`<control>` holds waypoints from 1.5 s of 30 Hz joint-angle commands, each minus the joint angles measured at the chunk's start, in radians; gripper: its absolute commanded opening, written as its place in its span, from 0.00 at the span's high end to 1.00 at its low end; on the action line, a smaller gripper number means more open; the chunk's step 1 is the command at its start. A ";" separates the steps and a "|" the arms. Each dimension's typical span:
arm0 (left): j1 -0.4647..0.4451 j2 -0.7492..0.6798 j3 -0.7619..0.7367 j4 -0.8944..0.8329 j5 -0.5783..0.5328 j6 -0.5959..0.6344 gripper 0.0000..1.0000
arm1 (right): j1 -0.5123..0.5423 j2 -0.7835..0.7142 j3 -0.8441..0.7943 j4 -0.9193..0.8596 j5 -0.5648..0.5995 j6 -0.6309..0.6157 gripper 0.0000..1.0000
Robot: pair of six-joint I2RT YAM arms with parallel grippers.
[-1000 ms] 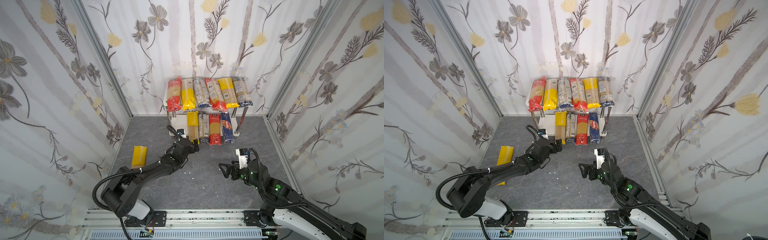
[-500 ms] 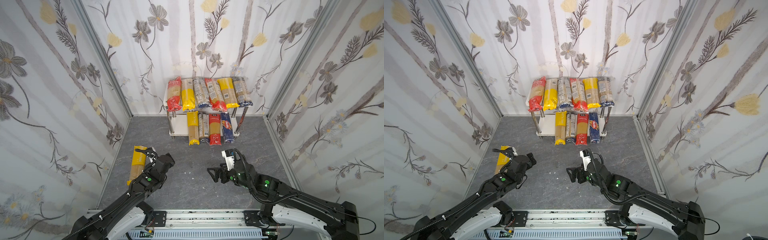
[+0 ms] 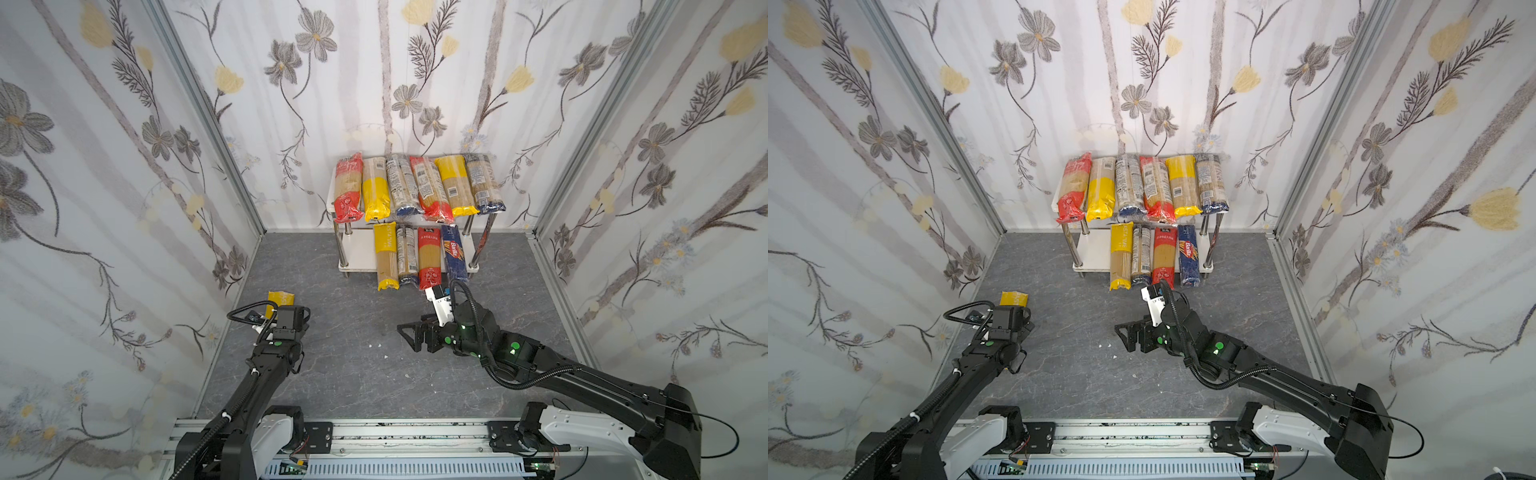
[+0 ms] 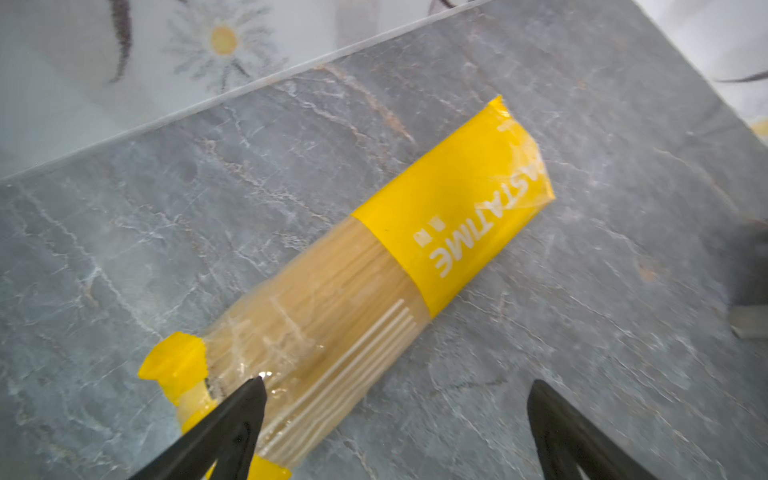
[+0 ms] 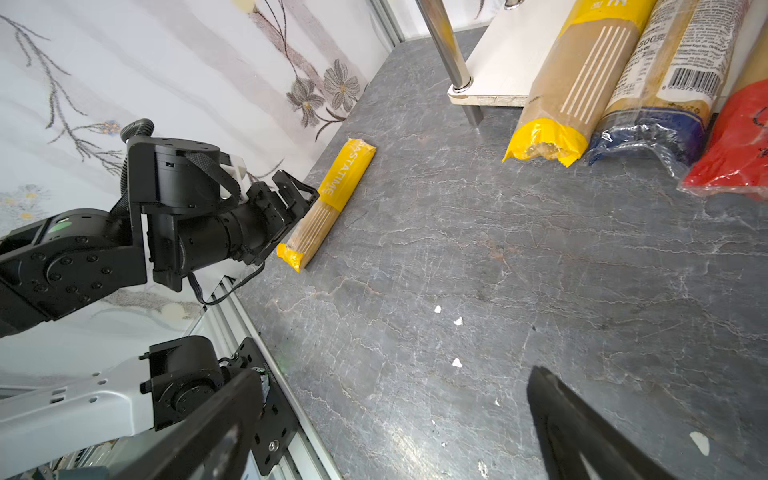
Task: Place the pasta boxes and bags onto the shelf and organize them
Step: 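Move the left gripper to the second PASTATIME pack on the table and grasp it, then lift the second PASTATIME pack upright with the left gripper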
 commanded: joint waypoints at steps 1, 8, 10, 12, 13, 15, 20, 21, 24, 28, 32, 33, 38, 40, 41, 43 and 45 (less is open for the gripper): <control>0.049 0.042 0.019 -0.007 -0.019 -0.021 0.00 | -0.039 0.009 0.007 0.046 -0.101 -0.030 0.00; 0.079 0.136 0.045 0.020 -0.036 -0.003 0.00 | -0.102 -0.023 -0.015 0.046 -0.157 -0.058 0.00; 0.079 0.166 0.052 0.031 -0.023 0.000 0.00 | -0.111 -0.034 -0.025 0.048 -0.164 -0.062 0.00; 0.079 0.190 0.056 0.047 -0.005 0.009 0.00 | -0.120 -0.050 -0.028 0.049 -0.171 -0.060 0.00; 0.079 0.202 0.059 0.053 -0.001 0.013 0.00 | -0.121 -0.059 -0.061 0.051 -0.172 -0.060 0.00; 0.079 0.217 0.061 0.061 -0.001 0.014 0.01 | -0.121 -0.080 -0.079 0.051 -0.169 -0.059 0.00; 0.077 0.273 0.070 0.099 0.052 0.017 0.05 | -0.175 -0.117 -0.100 0.044 -0.174 -0.061 0.00; 0.074 0.283 0.069 0.109 0.066 0.021 0.06 | -0.180 -0.122 -0.100 0.042 -0.174 -0.063 0.00; 0.051 0.316 0.066 0.137 0.090 0.029 0.09 | -0.194 -0.130 -0.102 0.039 -0.174 -0.068 0.00; 0.009 0.368 0.078 0.162 0.111 0.027 0.13 | -0.214 -0.139 -0.099 0.034 -0.185 -0.070 0.00; -0.075 0.420 0.109 0.189 0.122 0.011 0.16 | -0.224 -0.156 -0.109 0.033 -0.195 -0.072 0.00; -0.097 0.434 0.120 0.192 0.121 0.006 0.16 | -0.226 -0.160 -0.113 0.031 -0.195 -0.072 0.00; -0.247 0.499 0.192 0.190 0.095 -0.014 0.17 | -0.237 -0.181 -0.121 0.016 -0.188 -0.072 0.00; -0.287 0.497 0.201 0.188 0.078 -0.027 0.15 | -0.241 -0.189 -0.123 0.009 -0.186 -0.077 0.00; -0.302 0.485 0.197 0.186 0.068 -0.038 0.14 | -0.243 -0.193 -0.121 0.004 -0.187 -0.081 0.00; -0.330 0.448 0.179 0.178 0.034 -0.058 0.11 | -0.248 -0.202 -0.117 -0.008 -0.184 -0.087 0.00; -0.352 0.392 0.152 0.162 -0.007 -0.082 0.09 | -0.251 -0.214 -0.117 -0.016 -0.186 -0.093 0.00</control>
